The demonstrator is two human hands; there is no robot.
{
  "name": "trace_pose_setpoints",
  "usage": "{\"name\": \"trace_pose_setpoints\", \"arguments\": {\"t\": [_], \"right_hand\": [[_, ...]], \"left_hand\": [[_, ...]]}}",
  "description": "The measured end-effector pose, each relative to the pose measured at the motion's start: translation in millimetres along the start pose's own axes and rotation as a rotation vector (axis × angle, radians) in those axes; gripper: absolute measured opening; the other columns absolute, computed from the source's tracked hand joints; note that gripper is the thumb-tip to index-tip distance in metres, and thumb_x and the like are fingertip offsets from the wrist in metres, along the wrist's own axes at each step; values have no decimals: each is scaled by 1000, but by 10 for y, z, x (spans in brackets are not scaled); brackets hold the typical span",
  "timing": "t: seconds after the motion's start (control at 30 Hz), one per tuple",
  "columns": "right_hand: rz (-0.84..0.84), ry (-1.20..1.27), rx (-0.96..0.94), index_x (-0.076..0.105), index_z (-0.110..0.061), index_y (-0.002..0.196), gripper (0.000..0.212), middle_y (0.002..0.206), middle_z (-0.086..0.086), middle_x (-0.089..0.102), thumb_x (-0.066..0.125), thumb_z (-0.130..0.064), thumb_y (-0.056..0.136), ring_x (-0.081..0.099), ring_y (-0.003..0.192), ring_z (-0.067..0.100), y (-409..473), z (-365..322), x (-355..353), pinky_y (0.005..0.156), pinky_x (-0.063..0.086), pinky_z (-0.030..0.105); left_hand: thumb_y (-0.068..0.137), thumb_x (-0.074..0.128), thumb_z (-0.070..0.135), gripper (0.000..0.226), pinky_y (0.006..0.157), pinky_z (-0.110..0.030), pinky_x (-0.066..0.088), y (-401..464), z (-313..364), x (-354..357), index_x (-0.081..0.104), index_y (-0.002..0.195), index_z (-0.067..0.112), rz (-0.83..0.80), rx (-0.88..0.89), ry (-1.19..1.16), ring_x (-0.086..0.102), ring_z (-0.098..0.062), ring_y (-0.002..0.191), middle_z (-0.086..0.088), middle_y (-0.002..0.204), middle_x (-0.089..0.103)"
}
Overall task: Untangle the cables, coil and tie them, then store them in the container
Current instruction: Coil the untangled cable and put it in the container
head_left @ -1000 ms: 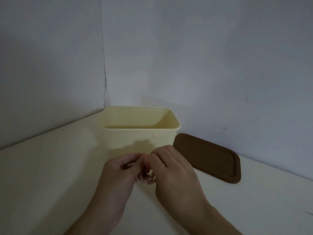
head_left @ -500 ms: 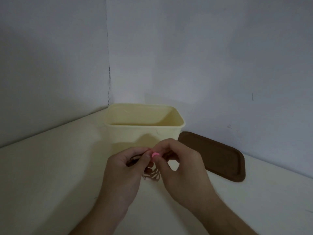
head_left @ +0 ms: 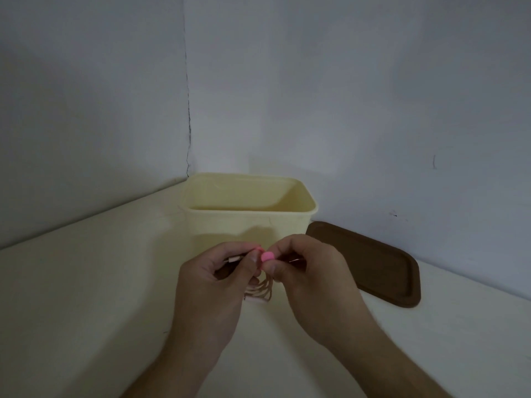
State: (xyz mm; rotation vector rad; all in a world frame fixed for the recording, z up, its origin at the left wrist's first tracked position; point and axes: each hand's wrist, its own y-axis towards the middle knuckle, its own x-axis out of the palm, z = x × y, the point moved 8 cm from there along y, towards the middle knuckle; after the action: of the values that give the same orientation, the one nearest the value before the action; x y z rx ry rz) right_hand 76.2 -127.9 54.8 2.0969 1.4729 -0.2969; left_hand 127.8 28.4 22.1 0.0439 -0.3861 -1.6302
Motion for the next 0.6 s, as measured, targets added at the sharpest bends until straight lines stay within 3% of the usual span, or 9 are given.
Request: {"name": "trace_pose_setpoints", "arguments": {"t": [0.17, 0.3, 0.47, 0.6], "right_hand": [[-34, 39, -61, 75, -22, 82, 17, 78, -9, 74, 75, -15, 98, 69, 81, 11, 7, -56, -35, 78, 56, 28], [-20, 15, -90, 74, -22, 81, 20, 77, -11, 74, 72, -14, 100, 68, 78, 9, -15, -102, -51, 73, 53, 21], [84, -269, -263, 75, -25, 84, 17, 78, -11, 68, 73, -17, 99, 64, 82, 8, -28, -227, -87, 69, 47, 19], [122, -286, -256, 74, -26, 80, 16, 72, -14, 68, 79, -24, 95, 65, 79, 8, -35, -239, -123, 71, 52, 24]], "left_hand": [[82, 81, 1, 15, 57, -20, 54, -6, -25, 5, 84, 87, 14, 7, -50, -96, 69, -16, 59, -13, 77, 78], [87, 76, -1, 18, 60, -19, 55, -21, -11, 27, 85, 92, 14, -27, -52, -114, 70, -15, 63, -12, 79, 79], [88, 75, 0, 20, 65, -20, 56, -35, 27, 45, 85, 95, 15, -45, -23, -100, 73, -14, 70, -10, 86, 81], [89, 74, 0, 23, 67, -19, 57, -45, 35, 45, 86, 94, 18, -62, -21, -106, 73, -14, 72, -11, 86, 81]]}}
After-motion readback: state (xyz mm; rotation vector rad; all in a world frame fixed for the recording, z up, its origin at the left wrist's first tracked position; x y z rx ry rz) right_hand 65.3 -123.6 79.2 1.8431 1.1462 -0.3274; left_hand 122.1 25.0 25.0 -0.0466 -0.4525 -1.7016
